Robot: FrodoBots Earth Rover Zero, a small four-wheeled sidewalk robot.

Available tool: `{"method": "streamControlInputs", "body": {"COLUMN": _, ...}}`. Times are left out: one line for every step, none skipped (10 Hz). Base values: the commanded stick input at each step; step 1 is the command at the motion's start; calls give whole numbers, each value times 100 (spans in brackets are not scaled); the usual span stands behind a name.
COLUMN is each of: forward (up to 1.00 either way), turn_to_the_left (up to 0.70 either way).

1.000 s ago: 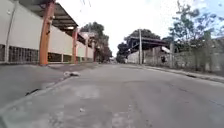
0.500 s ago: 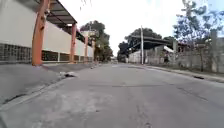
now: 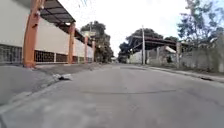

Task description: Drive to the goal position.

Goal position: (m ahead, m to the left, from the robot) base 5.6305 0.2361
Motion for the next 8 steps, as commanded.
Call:
{"method": "streamControlInputs", "body": {"forward": 100, "turn_to_the_left": 0}}
{"method": "streamControlInputs", "body": {"forward": 100, "turn_to_the_left": 0}}
{"method": "streamControlInputs", "body": {"forward": 100, "turn_to_the_left": 0}}
{"method": "streamControlInputs", "body": {"forward": 100, "turn_to_the_left": 0}}
{"method": "streamControlInputs", "body": {"forward": 100, "turn_to_the_left": 0}}
{"method": "streamControlInputs", "body": {"forward": 100, "turn_to_the_left": 0}}
{"method": "streamControlInputs", "body": {"forward": 100, "turn_to_the_left": 0}}
{"method": "streamControlInputs", "body": {"forward": 100, "turn_to_the_left": 0}}
